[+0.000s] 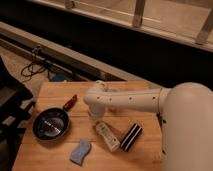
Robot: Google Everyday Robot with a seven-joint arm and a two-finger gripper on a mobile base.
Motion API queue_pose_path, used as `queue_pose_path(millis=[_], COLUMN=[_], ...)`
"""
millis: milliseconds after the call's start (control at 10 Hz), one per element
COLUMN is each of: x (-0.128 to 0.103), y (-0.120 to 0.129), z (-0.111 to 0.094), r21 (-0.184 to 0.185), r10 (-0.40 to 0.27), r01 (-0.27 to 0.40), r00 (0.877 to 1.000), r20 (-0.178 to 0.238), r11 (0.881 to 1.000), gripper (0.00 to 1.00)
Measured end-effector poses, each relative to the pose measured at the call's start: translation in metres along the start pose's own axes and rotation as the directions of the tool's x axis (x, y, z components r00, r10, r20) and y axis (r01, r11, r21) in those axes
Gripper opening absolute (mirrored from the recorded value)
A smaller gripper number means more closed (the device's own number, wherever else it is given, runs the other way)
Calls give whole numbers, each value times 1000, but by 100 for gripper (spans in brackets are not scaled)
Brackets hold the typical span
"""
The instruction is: Stand the bottle upright
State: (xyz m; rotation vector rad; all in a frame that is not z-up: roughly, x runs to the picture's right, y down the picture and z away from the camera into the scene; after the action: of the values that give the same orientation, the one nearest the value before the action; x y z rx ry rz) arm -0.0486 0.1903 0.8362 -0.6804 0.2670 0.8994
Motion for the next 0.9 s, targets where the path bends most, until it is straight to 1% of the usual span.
queue_pose_path(millis=[200, 300, 500, 600, 900], x=[-1, -3, -10, -15, -31], y=[1, 2, 3, 4, 7], z=[-4, -11, -27, -40, -72], r21=[4, 8, 18, 25, 15], r10=[-9, -15, -34, -51, -91], r01=[9, 15, 33, 49, 90], r00=[1000, 1000, 998, 996, 988], r20=[6, 21, 56, 75, 124], r11=[1000, 1000, 999, 998, 996], gripper=[0, 0, 0, 0, 0])
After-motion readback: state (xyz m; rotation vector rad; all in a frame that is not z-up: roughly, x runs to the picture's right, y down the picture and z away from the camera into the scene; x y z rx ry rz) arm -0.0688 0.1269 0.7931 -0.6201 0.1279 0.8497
